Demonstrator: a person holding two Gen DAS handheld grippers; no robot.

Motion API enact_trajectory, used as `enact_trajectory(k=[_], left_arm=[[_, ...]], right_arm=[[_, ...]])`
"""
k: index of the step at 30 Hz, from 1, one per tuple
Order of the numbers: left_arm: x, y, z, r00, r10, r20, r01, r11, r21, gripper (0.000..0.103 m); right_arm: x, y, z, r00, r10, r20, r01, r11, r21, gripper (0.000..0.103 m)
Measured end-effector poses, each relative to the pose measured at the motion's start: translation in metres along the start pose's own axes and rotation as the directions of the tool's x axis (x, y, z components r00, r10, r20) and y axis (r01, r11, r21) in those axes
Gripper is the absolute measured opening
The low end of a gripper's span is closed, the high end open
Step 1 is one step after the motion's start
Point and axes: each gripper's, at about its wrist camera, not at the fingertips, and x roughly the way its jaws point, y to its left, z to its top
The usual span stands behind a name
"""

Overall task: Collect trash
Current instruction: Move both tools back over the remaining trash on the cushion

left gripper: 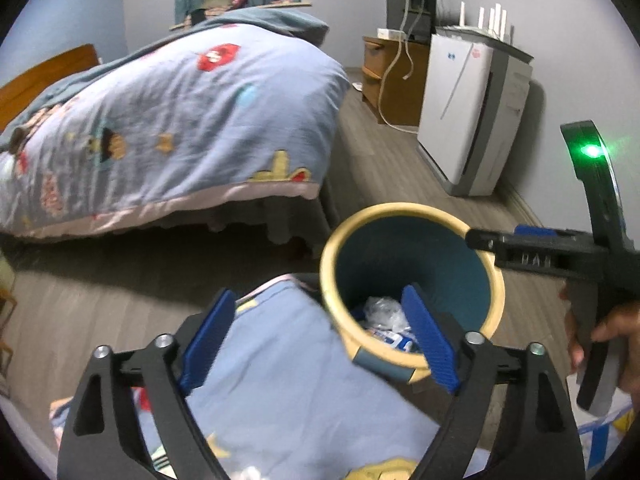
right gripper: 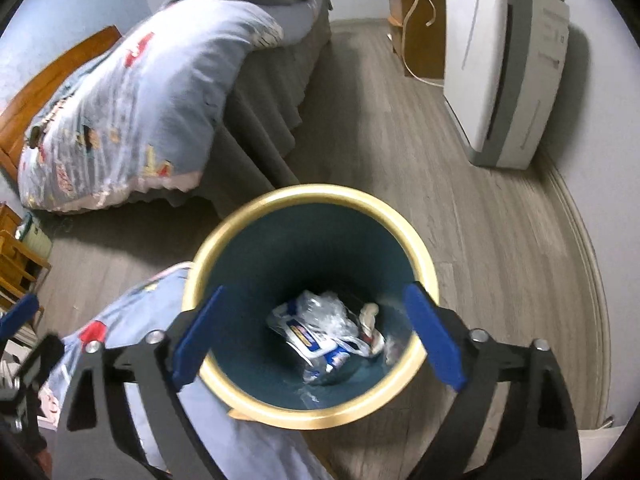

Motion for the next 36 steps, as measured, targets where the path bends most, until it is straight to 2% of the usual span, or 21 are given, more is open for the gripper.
enact_trajectory(k=[2, 10, 18, 23, 29, 32, 36], left_arm=[[-0.016, 0.010, -0.007, 1.000, 0.014, 0.009, -0.013, 1.000, -0.007, 0.092], [-0.094, 0.082, -0.042, 0.991, 0.131, 0.037, -0.128, 0.988, -0.084, 0.095], [-0.152, 0.138, -0.087, 0.975, 0.222, 0.030, -0.214, 0.964, -0.159, 0.095], [-0.167, 0.163, -0.112, 0.969, 0.246, 0.016, -0.238, 0.950, -0.201, 0.095], [-0.167, 0.198, -0.145, 0.960, 0.279, -0.010, -0.271, 0.920, -0.284, 0.095], [-0.160, 0.211, -0.154, 0.958, 0.283, -0.045, -0.283, 0.912, -0.298, 0.095], [-0.145, 0.230, -0.174, 0.954, 0.279, -0.113, -0.301, 0.886, -0.353, 0.095]], right_arm=[[-0.010, 0.011, 0.002, 1.000, 0.009, 0.025, -0.008, 1.000, -0.021, 0.097], [-0.051, 0.075, -0.011, 0.994, 0.079, 0.069, -0.067, 0.986, -0.155, 0.097], [-0.082, 0.145, -0.042, 0.983, 0.181, 0.035, -0.169, 0.960, -0.223, 0.097], [-0.090, 0.181, -0.066, 0.983, 0.184, 0.013, -0.174, 0.945, -0.277, 0.097], [-0.083, 0.209, -0.098, 0.976, 0.210, -0.062, -0.219, 0.938, -0.270, 0.097], [-0.071, 0.221, -0.113, 0.976, 0.190, -0.103, -0.213, 0.929, -0.302, 0.097], [-0.050, 0.228, -0.127, 0.971, 0.175, -0.164, -0.218, 0.928, -0.302, 0.097]])
